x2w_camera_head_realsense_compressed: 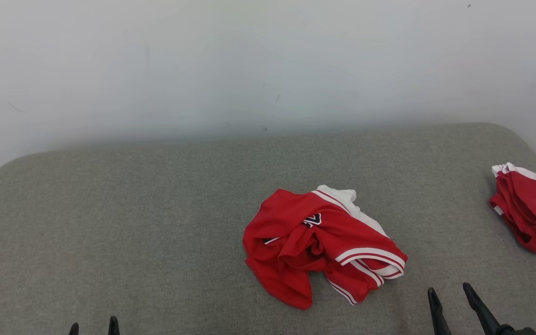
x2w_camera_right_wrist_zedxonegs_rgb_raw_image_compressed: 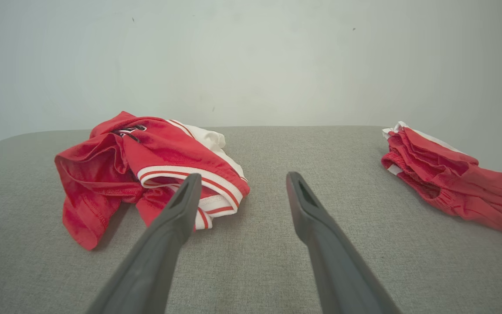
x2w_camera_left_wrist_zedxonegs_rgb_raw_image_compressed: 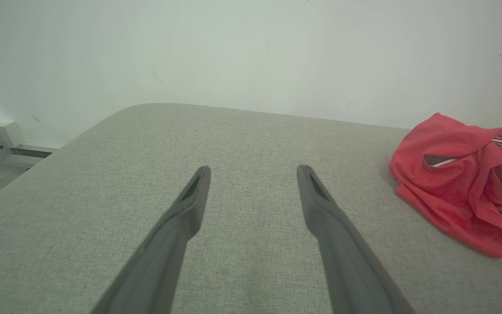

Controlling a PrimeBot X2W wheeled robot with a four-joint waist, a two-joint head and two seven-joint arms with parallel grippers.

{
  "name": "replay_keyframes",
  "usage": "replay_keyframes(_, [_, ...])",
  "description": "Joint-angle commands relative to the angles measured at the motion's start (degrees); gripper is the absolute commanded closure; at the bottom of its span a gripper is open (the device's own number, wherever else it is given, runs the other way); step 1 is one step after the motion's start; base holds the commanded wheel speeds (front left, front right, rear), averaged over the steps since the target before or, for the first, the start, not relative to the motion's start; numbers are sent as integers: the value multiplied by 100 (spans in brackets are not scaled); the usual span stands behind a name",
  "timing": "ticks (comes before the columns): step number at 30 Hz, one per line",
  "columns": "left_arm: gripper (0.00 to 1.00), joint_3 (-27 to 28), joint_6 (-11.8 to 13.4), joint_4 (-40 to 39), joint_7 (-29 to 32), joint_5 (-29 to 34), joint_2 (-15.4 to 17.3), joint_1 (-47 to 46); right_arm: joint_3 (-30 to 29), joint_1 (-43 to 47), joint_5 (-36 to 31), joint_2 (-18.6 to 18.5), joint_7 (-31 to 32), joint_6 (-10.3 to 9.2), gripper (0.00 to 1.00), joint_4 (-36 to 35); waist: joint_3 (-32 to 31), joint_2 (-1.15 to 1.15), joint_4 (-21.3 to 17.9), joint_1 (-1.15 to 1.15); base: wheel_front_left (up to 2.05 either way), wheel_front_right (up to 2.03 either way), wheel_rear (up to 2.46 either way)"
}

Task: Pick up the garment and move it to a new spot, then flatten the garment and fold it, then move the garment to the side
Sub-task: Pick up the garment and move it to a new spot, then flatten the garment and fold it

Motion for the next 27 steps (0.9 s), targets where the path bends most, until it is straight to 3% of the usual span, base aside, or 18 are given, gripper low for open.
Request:
replay_keyframes(1, [0, 10, -16, 13, -19, 22, -14, -36, 2, -27, 17, 14, -24, -13, 0, 7, 5, 0, 10, 0, 0, 0, 0])
replay_keyframes(19, [0, -14, -32, 12, -19, -39, -16, -40, 96, -101, 2, -53, -23, -13, 0, 20, 54, 0, -30, 0, 0, 0, 0])
replay_keyframes(27, [0, -91, -11, -21, -19, -87, -17, -74, 565, -701, -65, -430, 706, -14, 0, 225, 110, 0, -22, 0, 0, 0, 0])
